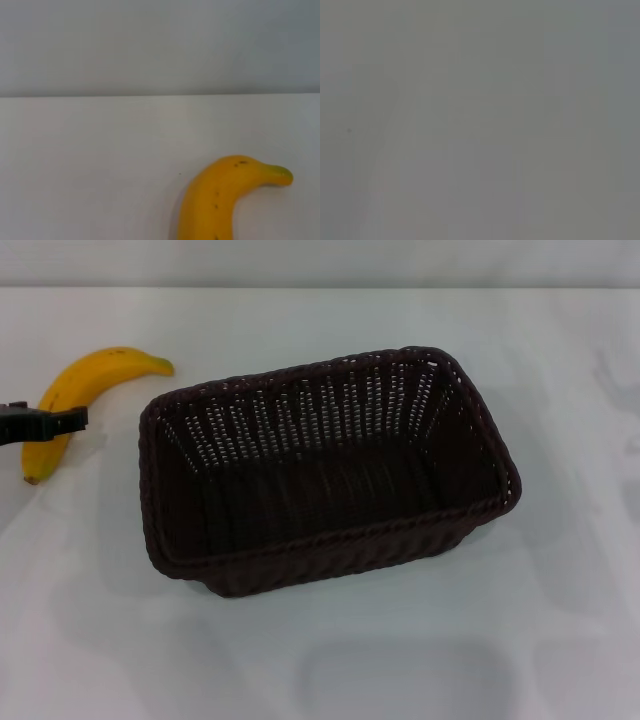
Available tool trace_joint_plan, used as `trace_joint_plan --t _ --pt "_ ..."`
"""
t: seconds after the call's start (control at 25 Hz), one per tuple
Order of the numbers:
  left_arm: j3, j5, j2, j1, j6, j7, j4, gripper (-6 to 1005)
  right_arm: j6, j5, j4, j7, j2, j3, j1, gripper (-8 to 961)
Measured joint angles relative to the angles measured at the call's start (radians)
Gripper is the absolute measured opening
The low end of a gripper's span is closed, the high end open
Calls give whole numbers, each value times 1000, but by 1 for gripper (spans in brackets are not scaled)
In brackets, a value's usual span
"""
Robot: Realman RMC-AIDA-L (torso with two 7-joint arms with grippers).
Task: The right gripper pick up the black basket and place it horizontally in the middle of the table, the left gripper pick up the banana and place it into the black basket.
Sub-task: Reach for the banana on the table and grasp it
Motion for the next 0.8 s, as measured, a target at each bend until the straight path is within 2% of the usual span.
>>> trace_joint_plan --t 0.8 --pt "-12 -54 -1 5 35 -12 -54 879 1 0 0 3 0 4 -1 858"
